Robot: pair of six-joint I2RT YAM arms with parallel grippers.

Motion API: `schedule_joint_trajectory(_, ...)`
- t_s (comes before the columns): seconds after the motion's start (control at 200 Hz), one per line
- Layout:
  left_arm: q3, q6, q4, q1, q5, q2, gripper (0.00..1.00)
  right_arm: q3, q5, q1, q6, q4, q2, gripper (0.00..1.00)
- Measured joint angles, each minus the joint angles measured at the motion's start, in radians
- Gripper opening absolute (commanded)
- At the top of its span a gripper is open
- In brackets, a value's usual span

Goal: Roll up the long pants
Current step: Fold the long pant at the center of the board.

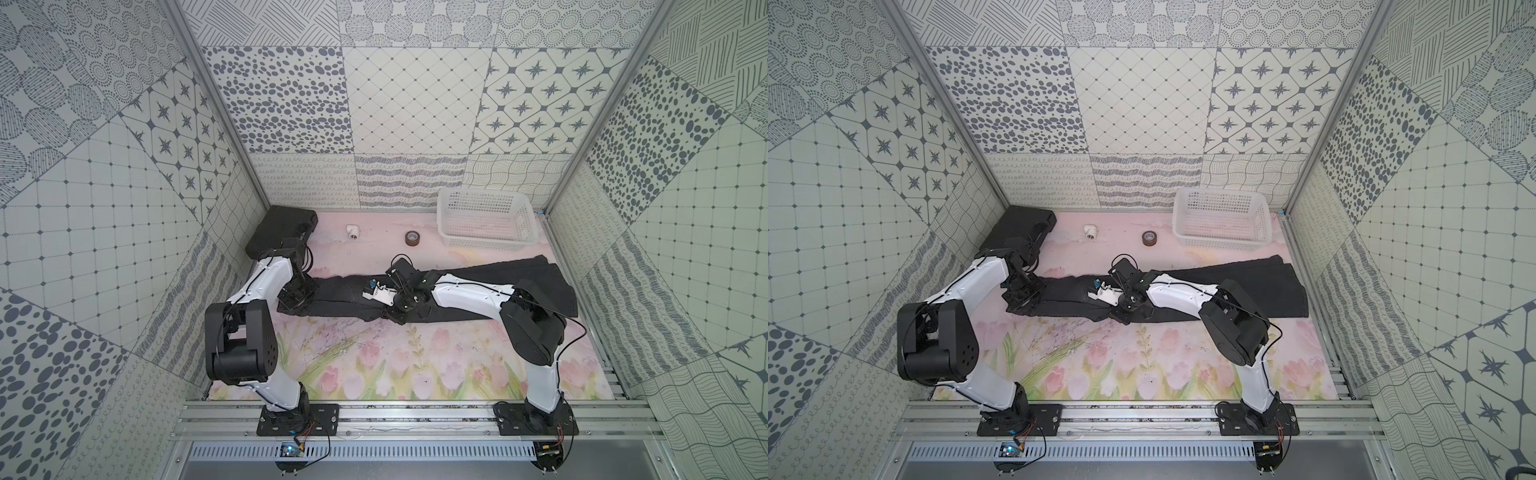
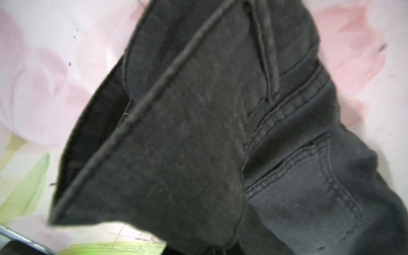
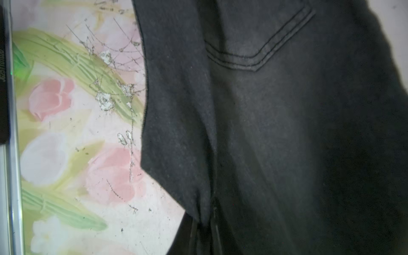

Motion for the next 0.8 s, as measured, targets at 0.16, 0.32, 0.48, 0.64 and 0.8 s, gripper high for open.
schedule_joint_trajectory(0.16, -0.007, 0.013, -0.03, 0.016, -0.109, -0.042, 0.46, -0.006, 0.025, -0.032, 0.008, -0.225, 0.015, 0.28)
schedule_joint_trajectory(0.32, 0.029, 0.017, -0.079, -0.005, -0.178, -0.114, 0.67, 0.058, 0.037, -0.09, 0.066, -0.346, 0.006, 0.36)
schedule_joint_trajectory(0.48, 0.085, -0.007, -0.105, -0.098, -0.194, -0.145, 0.52, 0.231, 0.036, -0.204, 0.177, -0.351, 0.005, 0.35)
schedule_joint_trajectory(0.64, 0.126, -0.041, -0.066, -0.23, -0.175, -0.06, 0.33, 0.406, 0.06, -0.287, 0.305, -0.277, 0.072, 0.25)
schedule_joint_trajectory(0.8, 0.168, -0.073, 0.009, -0.336, -0.156, 0.087, 0.35, 0.337, 0.076, -0.29, 0.386, -0.219, 0.127, 0.24)
